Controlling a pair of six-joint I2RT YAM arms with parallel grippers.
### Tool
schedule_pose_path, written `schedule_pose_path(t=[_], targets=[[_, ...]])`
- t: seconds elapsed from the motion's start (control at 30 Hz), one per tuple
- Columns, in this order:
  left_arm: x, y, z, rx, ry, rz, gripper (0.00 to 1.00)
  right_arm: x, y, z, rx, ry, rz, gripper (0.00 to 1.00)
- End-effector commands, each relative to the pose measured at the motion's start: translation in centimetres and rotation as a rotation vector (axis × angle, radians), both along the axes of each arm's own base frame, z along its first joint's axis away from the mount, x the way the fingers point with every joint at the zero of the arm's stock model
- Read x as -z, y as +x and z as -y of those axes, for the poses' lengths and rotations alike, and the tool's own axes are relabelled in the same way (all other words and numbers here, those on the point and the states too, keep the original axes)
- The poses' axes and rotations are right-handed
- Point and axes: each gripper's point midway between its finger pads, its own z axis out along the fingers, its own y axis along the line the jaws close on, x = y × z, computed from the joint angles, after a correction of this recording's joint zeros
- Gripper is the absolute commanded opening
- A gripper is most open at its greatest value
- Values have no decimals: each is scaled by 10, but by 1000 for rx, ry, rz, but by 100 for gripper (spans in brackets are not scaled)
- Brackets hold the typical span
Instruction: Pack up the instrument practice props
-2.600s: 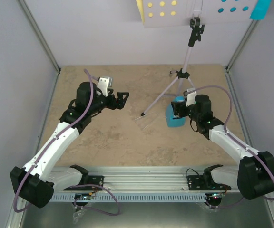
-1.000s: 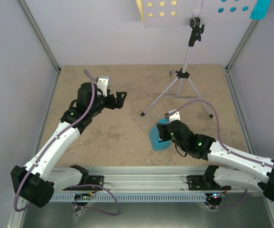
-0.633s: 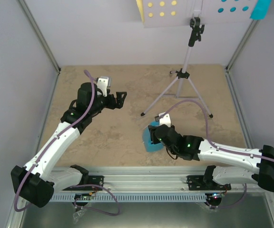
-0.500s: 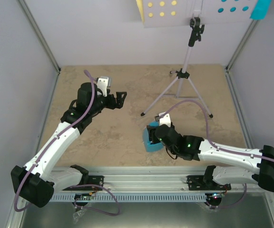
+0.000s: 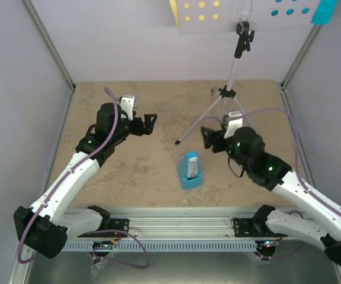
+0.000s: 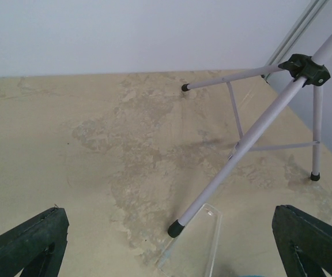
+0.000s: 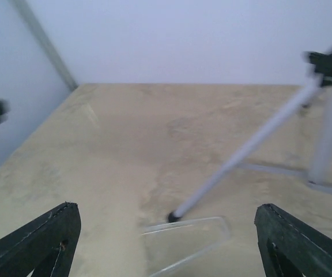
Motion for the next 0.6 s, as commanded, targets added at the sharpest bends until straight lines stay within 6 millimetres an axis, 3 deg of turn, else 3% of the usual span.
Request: schedule_pose_path(t=[0.0,0.13,0.3,0.4,0.57], targets=[[-1,1,-7,-31,25,31,99,67,22,33,-65,-41,-200,84],[0,2,-10,-49,38,34,99,130,29,53,-61,31,-334,79],[3,4,-11,-54,42,30,99,199,10,39,-136,112,-498,59],[5,4,-10,-54,43,23,99,223,-1,39,-135,111,-547,53],[5,4,-9,-49,43,20,99,238,-15,39,-136,108,-556,51]])
